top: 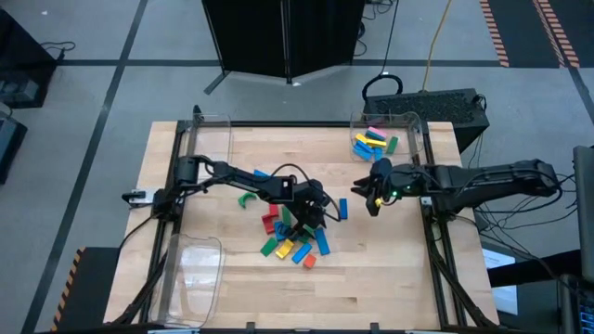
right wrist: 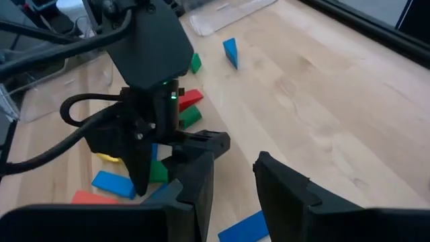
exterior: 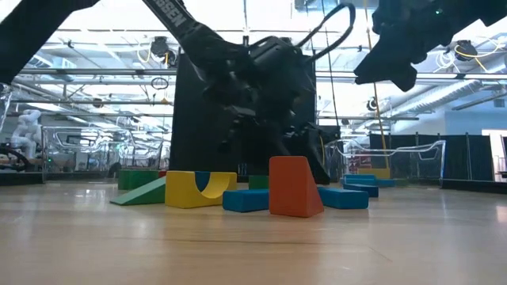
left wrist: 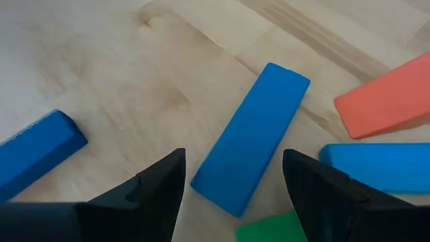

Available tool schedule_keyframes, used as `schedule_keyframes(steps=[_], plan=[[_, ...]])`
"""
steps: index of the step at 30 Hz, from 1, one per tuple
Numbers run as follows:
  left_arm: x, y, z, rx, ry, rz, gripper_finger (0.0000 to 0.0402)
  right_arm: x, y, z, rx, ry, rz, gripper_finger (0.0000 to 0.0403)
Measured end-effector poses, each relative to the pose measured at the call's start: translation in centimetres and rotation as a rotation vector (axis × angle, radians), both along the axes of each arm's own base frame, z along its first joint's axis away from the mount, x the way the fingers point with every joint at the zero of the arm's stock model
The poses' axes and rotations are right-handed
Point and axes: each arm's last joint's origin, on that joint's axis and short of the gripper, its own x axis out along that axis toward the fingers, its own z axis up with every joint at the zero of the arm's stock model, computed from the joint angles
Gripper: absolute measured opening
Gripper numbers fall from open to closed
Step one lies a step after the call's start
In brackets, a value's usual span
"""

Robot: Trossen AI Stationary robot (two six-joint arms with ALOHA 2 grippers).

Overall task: Sort blocks by size
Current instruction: Put the blue rectangular block into the top right transparent bin

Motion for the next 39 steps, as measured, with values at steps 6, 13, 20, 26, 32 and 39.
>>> schedule_keyframes(steps=[6,13,20,26,32,39], plan=[[0.1,0.0,-0.8,0.010,0.010,-0.015,0.0248,0.8,0.1,-0.2,-0.001,-0.013,0.008,0.0105],[0.0,0.0,-1.1,0.008,0.034,-0.011,0.0248,1.1,0.2,-0.3,-0.004,-0.013,0.009,0.0105],[0.0,0.0,-1.1,0.012,0.045,0.002,0.0225,1.2,0.6,-0.6,-0.049,0.001,-0.048,0.0105],[-0.1,0.2,-1.1,0.007,0.055,0.020,0.0173,1.2,1.4,-0.6,-0.019,0.000,-0.025,0.0105],[-0.1,0.3,-1.1,0.009,0.060,0.025,0.0145,0.8,2.0,-1.1,0.005,0.046,-0.016,0.0105],[-0.2,0.5,-0.8,-0.004,0.090,0.070,0.0142,0.0,2.9,-1.8,0.030,0.121,-0.064,0.0105]])
